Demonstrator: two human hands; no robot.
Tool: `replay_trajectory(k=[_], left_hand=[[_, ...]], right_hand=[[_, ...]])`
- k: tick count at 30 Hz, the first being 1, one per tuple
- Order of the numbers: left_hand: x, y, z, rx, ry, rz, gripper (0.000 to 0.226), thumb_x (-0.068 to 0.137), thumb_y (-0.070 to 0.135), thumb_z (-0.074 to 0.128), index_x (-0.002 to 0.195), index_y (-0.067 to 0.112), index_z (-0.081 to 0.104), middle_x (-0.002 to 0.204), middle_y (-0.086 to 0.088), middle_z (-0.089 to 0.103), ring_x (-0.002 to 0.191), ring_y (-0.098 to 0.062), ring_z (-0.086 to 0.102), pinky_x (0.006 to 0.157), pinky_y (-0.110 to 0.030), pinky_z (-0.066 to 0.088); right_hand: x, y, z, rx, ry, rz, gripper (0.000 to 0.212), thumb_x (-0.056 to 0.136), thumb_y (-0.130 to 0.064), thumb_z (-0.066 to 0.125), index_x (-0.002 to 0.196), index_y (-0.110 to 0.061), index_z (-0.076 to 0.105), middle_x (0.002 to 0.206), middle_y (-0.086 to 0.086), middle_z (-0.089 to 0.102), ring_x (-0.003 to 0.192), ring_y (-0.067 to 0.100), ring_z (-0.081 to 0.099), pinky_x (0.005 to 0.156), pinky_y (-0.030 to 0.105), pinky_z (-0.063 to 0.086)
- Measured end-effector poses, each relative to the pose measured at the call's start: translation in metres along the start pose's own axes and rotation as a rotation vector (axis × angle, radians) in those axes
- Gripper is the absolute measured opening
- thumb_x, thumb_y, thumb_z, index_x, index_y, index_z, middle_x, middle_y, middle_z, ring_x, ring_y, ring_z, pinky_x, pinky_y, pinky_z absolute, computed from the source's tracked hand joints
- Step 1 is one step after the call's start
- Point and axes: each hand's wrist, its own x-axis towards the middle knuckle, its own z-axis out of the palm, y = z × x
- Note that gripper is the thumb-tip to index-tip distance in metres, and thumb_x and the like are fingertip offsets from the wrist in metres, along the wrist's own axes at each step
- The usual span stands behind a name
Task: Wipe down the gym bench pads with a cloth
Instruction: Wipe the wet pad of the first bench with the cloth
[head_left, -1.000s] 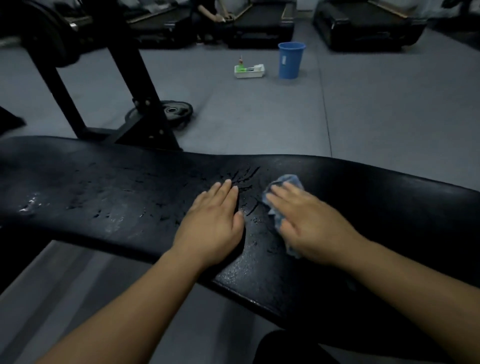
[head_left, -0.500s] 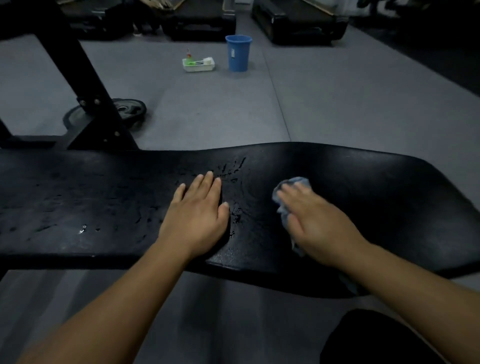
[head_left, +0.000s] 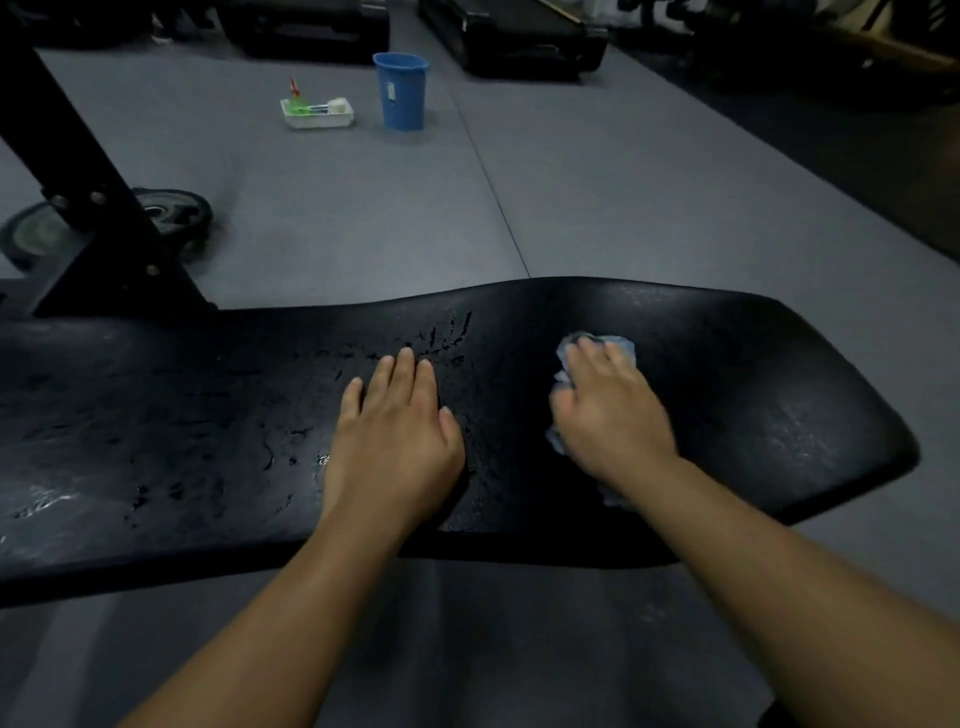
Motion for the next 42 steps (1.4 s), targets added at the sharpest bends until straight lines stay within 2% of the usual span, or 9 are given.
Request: replay_trajectory(k=[7, 14, 18, 20, 27, 33, 36, 39, 42], left_hand=[[0.009, -0.007, -0.006, 0.012, -0.044, 0.055, 0.061, 0.104, 0.041, 0.024, 0.16, 0.019, 0.014, 0.168, 0.0, 0.004, 0.154, -0.014, 0.002, 0.123, -0.036, 0.003], [0.011, -0.027, -0.006, 0.06, 0.026, -0.061, 0.065, 0.101, 0.047, 0.017, 0.16, 0.02, 0.015, 0.168, 0.003, 0.007, 0.154, -0.016, 0.002, 0.125, -0.042, 0.004], [0.008, -0.027, -0.006, 0.057, 0.039, -0.088, 0.064, 0.099, 0.042, 0.016, 0.158, 0.018, 0.02, 0.168, 0.0, 0.011, 0.154, -0.016, 0.006, 0.125, -0.037, 0.006], [0.008, -0.03, -0.006, 0.045, 0.012, -0.077, 0.06, 0.103, 0.038, 0.022, 0.159, 0.017, 0.018, 0.168, 0.0, 0.009, 0.154, -0.016, 0.004, 0.125, -0.036, 0.004], [0.008, -0.028, -0.015, 0.049, -0.035, -0.047, 0.059, 0.106, 0.037, 0.028, 0.16, 0.016, 0.015, 0.168, -0.001, 0.004, 0.154, -0.015, 0.001, 0.125, -0.032, 0.004], [-0.001, -0.062, -0.026, 0.124, -0.036, -0.089, 0.06, 0.103, 0.049, 0.016, 0.16, 0.028, 0.017, 0.167, 0.008, 0.008, 0.154, -0.013, 0.002, 0.125, -0.037, 0.004], [-0.005, -0.064, -0.022, 0.076, -0.027, -0.118, 0.059, 0.105, 0.046, 0.023, 0.16, 0.026, 0.015, 0.167, 0.01, 0.006, 0.154, -0.011, 0.0, 0.125, -0.038, 0.002], [-0.005, -0.063, -0.023, 0.069, -0.015, -0.118, 0.058, 0.105, 0.044, 0.024, 0.16, 0.026, 0.015, 0.167, 0.01, 0.005, 0.154, -0.011, 0.0, 0.125, -0.038, 0.002], [-0.007, -0.066, -0.023, 0.043, -0.025, -0.11, 0.057, 0.106, 0.041, 0.024, 0.16, 0.026, 0.015, 0.167, 0.01, 0.004, 0.153, -0.01, -0.001, 0.125, -0.037, 0.001]], right_hand=[[-0.035, -0.044, 0.0, 0.095, -0.171, -0.429, 0.065, 0.092, -0.037, 0.026, 0.155, -0.024, 0.029, 0.163, -0.006, 0.023, 0.151, 0.014, 0.013, 0.121, 0.028, 0.009], [0.098, -0.052, 0.025, 0.018, -0.066, -0.254, 0.057, 0.088, -0.035, 0.026, 0.137, -0.017, 0.049, 0.146, 0.005, 0.047, 0.136, 0.026, 0.037, 0.113, 0.038, 0.029], [0.05, -0.094, 0.027, 0.066, -0.104, -0.646, 0.053, 0.086, -0.032, 0.033, 0.132, -0.014, 0.054, 0.138, 0.007, 0.053, 0.132, 0.027, 0.039, 0.111, 0.038, 0.034], [0.01, -0.065, 0.012, 0.119, -0.183, -0.774, 0.064, 0.086, -0.035, 0.03, 0.147, -0.019, 0.044, 0.154, 0.003, 0.042, 0.144, 0.022, 0.03, 0.119, 0.037, 0.027], [0.06, -0.041, 0.01, 0.018, -0.089, -0.392, 0.055, 0.096, -0.031, 0.037, 0.15, -0.016, 0.037, 0.157, 0.006, 0.035, 0.145, 0.025, 0.028, 0.118, 0.035, 0.021], [-0.029, -0.039, 0.0, 0.087, -0.246, -0.768, 0.075, 0.081, -0.04, 0.02, 0.152, -0.02, 0.038, 0.159, 0.001, 0.034, 0.148, 0.021, 0.026, 0.121, 0.037, 0.022], [0.01, -0.016, -0.001, 0.022, -0.176, -0.643, 0.06, 0.088, -0.037, 0.032, 0.146, -0.026, 0.042, 0.155, 0.0, 0.039, 0.141, 0.02, 0.036, 0.112, 0.039, 0.038], [0.034, -0.05, 0.011, -0.039, -0.093, -0.389, 0.065, 0.088, -0.037, 0.028, 0.147, -0.015, 0.041, 0.154, 0.006, 0.04, 0.142, 0.026, 0.031, 0.118, 0.039, 0.026], [-0.011, -0.096, 0.017, 0.018, -0.123, -0.617, 0.069, 0.079, -0.038, 0.027, 0.141, -0.013, 0.047, 0.145, 0.008, 0.049, 0.136, 0.027, 0.037, 0.118, 0.04, 0.028]])
